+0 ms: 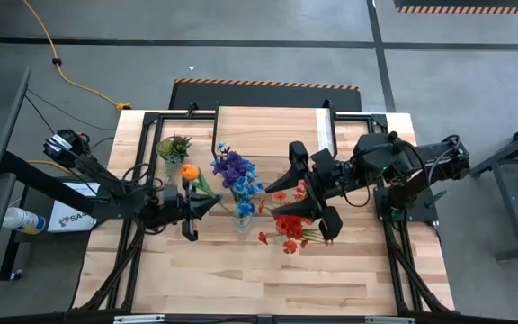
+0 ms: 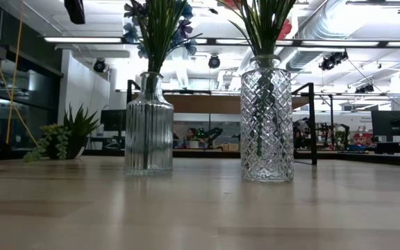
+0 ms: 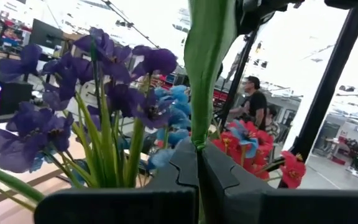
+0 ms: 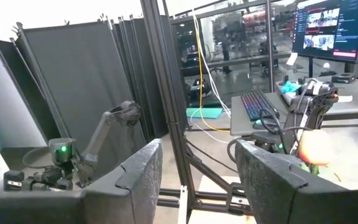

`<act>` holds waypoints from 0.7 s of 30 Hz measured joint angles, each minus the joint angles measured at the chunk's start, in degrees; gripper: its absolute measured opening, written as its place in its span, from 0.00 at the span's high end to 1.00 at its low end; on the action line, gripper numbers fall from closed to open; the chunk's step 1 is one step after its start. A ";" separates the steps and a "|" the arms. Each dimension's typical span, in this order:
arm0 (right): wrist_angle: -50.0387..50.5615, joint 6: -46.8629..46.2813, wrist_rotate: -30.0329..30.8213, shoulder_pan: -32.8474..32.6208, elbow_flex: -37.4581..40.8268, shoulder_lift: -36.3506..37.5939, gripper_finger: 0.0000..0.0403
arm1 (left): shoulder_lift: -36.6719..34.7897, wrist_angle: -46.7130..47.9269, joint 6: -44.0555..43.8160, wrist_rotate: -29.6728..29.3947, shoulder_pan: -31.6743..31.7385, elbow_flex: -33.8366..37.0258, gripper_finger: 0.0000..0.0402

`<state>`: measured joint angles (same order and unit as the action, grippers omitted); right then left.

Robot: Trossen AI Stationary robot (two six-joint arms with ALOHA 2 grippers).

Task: Pick and place flowers into a vace then onto a shelf
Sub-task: Put the orange tulip into the left transparent vase

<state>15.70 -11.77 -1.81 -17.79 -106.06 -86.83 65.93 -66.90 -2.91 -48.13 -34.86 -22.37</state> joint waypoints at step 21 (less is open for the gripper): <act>0.11 0.30 -0.04 -0.02 0.00 0.00 0.52 | -0.05 6.73 -3.86 -0.90 0.36 -0.30 0.93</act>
<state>15.81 -11.46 -1.85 -17.80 -106.06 -86.83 65.88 -60.17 -6.77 -49.03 -34.49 -22.67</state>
